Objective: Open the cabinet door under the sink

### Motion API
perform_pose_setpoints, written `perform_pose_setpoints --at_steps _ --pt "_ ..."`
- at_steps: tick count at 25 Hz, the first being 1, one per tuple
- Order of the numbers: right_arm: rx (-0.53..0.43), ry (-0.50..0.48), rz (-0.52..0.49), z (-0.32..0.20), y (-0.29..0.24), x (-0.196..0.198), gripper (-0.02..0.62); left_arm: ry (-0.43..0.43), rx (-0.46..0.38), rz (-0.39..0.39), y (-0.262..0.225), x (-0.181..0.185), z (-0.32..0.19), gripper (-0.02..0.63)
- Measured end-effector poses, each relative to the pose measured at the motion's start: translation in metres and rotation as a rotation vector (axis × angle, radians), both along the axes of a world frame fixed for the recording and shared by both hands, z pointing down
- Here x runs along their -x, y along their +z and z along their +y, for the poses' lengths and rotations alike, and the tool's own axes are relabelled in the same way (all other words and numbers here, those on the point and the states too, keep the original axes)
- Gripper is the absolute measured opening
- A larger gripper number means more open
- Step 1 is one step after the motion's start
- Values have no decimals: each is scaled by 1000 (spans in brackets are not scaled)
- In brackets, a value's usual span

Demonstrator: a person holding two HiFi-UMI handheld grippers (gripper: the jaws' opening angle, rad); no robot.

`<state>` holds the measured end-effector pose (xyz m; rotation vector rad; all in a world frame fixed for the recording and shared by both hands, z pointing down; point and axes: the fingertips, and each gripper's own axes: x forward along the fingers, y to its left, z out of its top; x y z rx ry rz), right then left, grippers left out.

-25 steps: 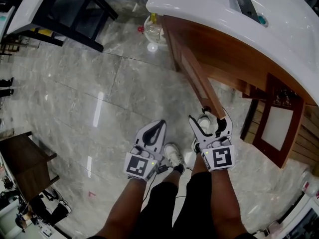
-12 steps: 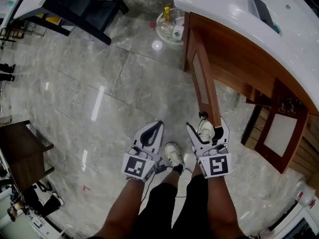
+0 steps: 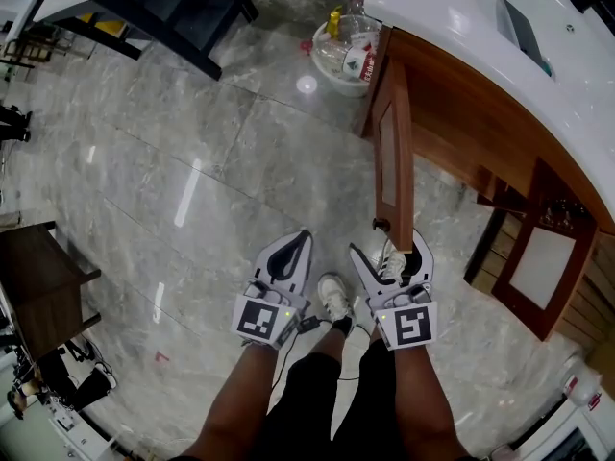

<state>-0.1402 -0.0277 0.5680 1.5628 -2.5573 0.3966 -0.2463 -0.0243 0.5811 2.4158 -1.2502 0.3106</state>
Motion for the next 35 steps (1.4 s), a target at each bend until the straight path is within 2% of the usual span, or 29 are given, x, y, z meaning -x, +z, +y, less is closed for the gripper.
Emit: perform_pose_setpoints --at_steps 5,13,19,28,31,33,35 --pt "-9 -30 -14 -1 0 18 373 -30 -14 15 -1 6 -4 23" --pt "-52 -122 -23 -12 -11 61 373 -82 -21 0 -3 33 -9 23" --pt "-71 -155 -39 -17 -19 84 373 -114 -7 -12 -2 47 -4 23" --pt "-77 -166 7 0 -29 76 373 -102 -32 8 -19 41 5 23" --pt "-97 -153 37 7 -48 64 373 -76 -25 -13 -32 39 11 23" --pt "-105 -171 110 16 -64 54 369 -56 -19 -23 -46 35 17 23" --pt "-110 -131 113 23 -87 39 340 -35 -40 7 -70 24 21 23"
